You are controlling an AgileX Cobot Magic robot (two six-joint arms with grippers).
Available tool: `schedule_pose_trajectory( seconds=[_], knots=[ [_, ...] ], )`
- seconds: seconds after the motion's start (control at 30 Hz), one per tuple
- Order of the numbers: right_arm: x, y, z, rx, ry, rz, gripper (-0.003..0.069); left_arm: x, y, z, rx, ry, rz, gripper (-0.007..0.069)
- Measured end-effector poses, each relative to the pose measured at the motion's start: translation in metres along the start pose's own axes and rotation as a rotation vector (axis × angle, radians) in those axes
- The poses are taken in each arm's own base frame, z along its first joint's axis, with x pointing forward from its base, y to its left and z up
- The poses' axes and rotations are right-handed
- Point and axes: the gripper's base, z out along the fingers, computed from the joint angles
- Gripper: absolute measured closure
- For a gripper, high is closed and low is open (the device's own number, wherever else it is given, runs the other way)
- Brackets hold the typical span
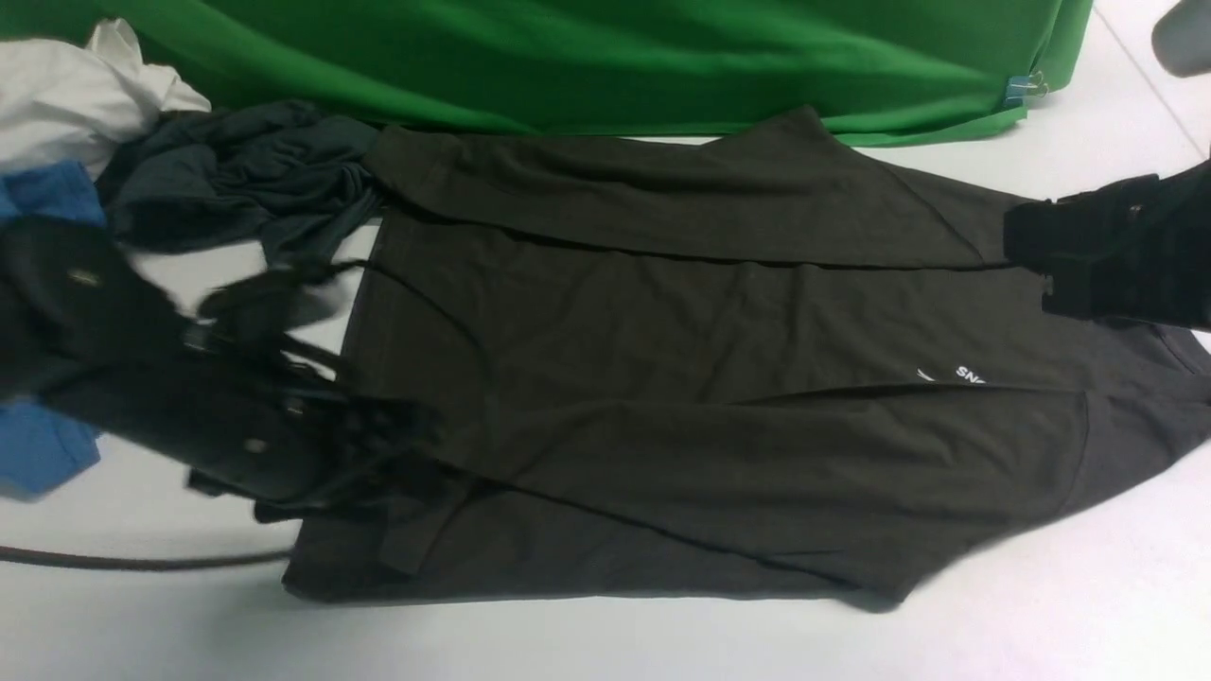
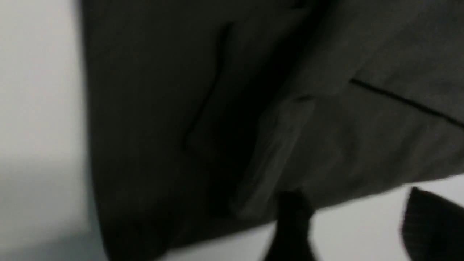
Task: Fold a long-sleeved shirt on a white desktop.
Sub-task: 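Grasp the left edge of the dark T-shirt lying flat on the table, then fold the left side of the black T-shirt inward over its body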
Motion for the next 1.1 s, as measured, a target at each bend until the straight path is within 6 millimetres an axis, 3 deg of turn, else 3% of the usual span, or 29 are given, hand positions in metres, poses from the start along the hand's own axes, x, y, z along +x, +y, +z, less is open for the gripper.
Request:
schedule_pose_trajectory(
  seconds=[0.1,0.2,0.37,0.5,0.67,0.73,0.8,0.93,1.1],
  knots=[
    [0.001,0.000,0.000,0.002,0.006,-0.001,0.0418,-0.005,0.002,0.012,-0.075,-0.040,0.032,-0.0009],
    [0.001,0.000,0.000,0.003,0.011,-0.001,0.0418,-0.010,0.005,0.021,-0.105,-0.067,0.055,-0.0057],
    [0.001,0.000,0.000,0.003,0.012,-0.002,0.0418,-0.010,0.011,0.042,-0.118,-0.018,0.158,-0.0066],
    [0.001,0.000,0.000,0.003,0.012,-0.004,0.0418,-0.008,0.014,0.053,-0.121,0.033,0.232,0.0022],
    [0.001,0.000,0.000,0.003,0.013,-0.005,0.0418,-0.010,0.012,0.048,-0.116,0.054,0.300,0.0426],
    [0.001,0.000,0.000,0.003,0.013,-0.005,0.0418,-0.017,0.009,0.039,-0.124,0.024,0.334,0.0540],
    [0.001,0.000,0.000,0.003,0.014,-0.005,0.0418,-0.026,0.005,0.027,-0.138,-0.021,0.375,0.0578],
    [0.001,0.000,0.000,0.003,0.014,-0.006,0.0418,-0.046,-0.001,0.005,-0.196,-0.113,0.485,0.0582],
    [0.001,0.000,0.000,0.003,0.014,-0.017,0.0418,-0.075,-0.005,-0.013,-0.330,-0.274,0.784,0.0582]
  ],
)
